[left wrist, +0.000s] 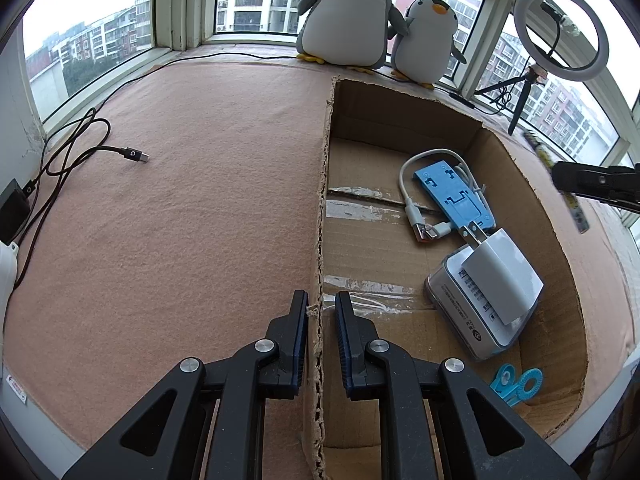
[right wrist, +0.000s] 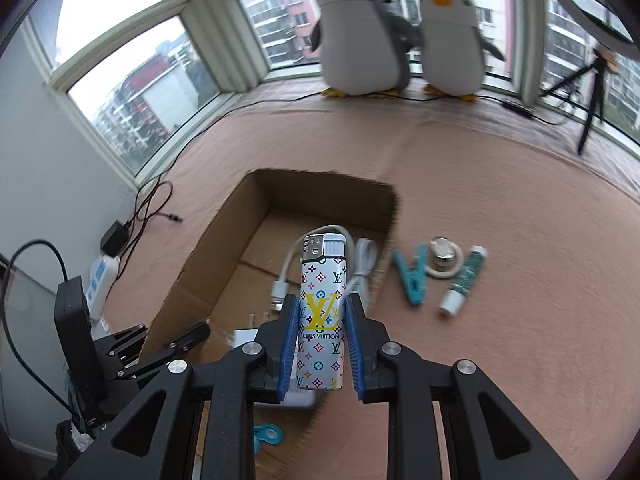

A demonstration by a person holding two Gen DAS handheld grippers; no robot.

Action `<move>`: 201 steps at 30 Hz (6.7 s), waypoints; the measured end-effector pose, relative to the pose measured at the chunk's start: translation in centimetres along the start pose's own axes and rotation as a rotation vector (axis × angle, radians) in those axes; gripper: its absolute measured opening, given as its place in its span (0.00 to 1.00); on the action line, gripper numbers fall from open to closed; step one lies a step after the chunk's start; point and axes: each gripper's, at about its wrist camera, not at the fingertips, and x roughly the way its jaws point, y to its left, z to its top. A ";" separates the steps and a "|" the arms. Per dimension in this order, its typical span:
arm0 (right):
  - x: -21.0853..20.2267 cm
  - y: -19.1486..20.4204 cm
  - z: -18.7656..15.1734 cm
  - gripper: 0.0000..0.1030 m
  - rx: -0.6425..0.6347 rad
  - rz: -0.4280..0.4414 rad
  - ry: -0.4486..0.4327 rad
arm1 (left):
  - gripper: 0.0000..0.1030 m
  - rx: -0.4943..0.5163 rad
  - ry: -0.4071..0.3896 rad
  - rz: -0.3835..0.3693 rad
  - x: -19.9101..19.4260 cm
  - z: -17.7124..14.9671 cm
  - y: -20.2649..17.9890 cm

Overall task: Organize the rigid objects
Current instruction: 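Lower the patterned lighter into the box and open the right gripper, then move the right tool back to the green-and-white lip balm tube, then close the right gripper on the lip balm tube and lift it, then carry the lip balm tube into the box and open the right gripper, then move the right tool back to the white ring with metal clip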

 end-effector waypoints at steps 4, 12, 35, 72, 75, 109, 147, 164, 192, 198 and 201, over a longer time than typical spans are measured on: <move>1.7 1.3 0.6 0.20 -0.030 -0.007 0.023 | 0.14 0.000 0.000 -0.001 0.0 0.0 0.0; 3.7 1.7 1.3 0.20 -0.042 -0.021 0.050 | 0.14 0.000 0.000 -0.002 -0.1 0.0 0.1; 4.2 1.1 2.1 0.37 -0.023 -0.001 0.040 | 0.14 0.001 0.001 -0.003 -0.1 0.0 0.2; 4.3 -11.6 1.1 0.40 0.218 -0.201 0.072 | 0.14 0.008 0.000 0.003 0.0 -0.1 0.1; 5.1 -11.8 1.2 0.40 0.222 -0.212 0.087 | 0.14 0.007 0.000 0.003 0.0 -0.1 0.1; 4.9 -12.2 -1.2 0.13 0.213 -0.191 0.101 | 0.14 0.005 0.000 0.003 0.1 -0.1 -0.1; 1.5 7.2 -6.2 0.13 -0.135 0.142 0.090 | 0.14 0.001 -0.001 -0.014 -0.1 -0.1 0.5; 1.2 6.4 -6.2 0.30 -0.083 0.169 0.088 | 0.14 0.000 -0.002 -0.012 -0.2 -0.1 0.5; -1.5 -9.2 -2.9 0.30 0.224 -0.013 -0.057 | 0.14 0.012 0.000 0.000 0.1 -0.2 0.2; 0.9 -10.4 -0.8 0.30 0.236 -0.021 -0.007 | 0.14 0.010 0.000 -0.002 0.0 -0.3 0.3; 2.3 -10.5 0.4 0.30 0.232 -0.048 0.009 | 0.14 0.008 0.001 -0.007 0.1 -0.3 0.3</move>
